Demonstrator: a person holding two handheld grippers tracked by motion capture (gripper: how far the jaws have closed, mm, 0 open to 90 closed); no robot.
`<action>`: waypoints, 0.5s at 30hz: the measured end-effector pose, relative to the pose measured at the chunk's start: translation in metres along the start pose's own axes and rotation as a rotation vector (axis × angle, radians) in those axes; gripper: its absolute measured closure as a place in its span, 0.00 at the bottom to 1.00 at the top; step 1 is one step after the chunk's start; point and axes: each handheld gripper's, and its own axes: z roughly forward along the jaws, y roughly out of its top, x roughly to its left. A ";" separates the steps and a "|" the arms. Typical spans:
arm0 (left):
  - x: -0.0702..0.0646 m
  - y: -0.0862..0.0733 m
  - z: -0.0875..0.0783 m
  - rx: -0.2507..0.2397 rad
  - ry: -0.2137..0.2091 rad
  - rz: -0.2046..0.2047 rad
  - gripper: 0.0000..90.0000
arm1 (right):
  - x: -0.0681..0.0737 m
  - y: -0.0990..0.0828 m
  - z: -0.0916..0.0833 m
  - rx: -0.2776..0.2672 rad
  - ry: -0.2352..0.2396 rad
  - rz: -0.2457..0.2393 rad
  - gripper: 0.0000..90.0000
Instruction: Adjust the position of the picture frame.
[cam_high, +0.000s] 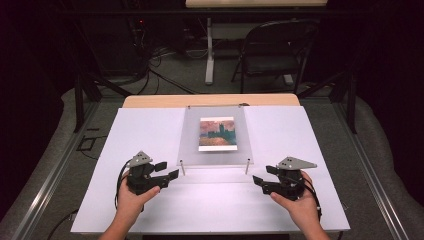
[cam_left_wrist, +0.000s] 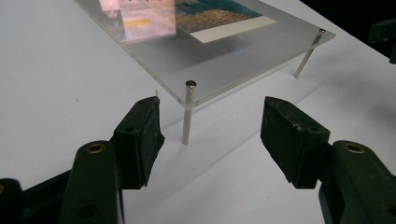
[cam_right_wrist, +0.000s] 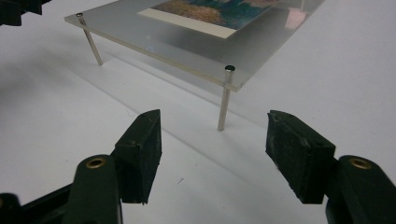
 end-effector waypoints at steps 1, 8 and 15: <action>0.000 0.000 0.000 0.000 0.000 0.000 0.42 | -0.002 0.001 0.000 0.002 0.002 0.004 0.40; 0.004 0.020 0.004 0.004 -0.003 0.017 0.46 | -0.013 0.015 0.000 0.007 -0.005 0.026 0.40; 0.011 0.039 0.009 0.001 -0.004 0.008 0.47 | -0.020 0.032 0.007 0.020 -0.023 -0.009 0.42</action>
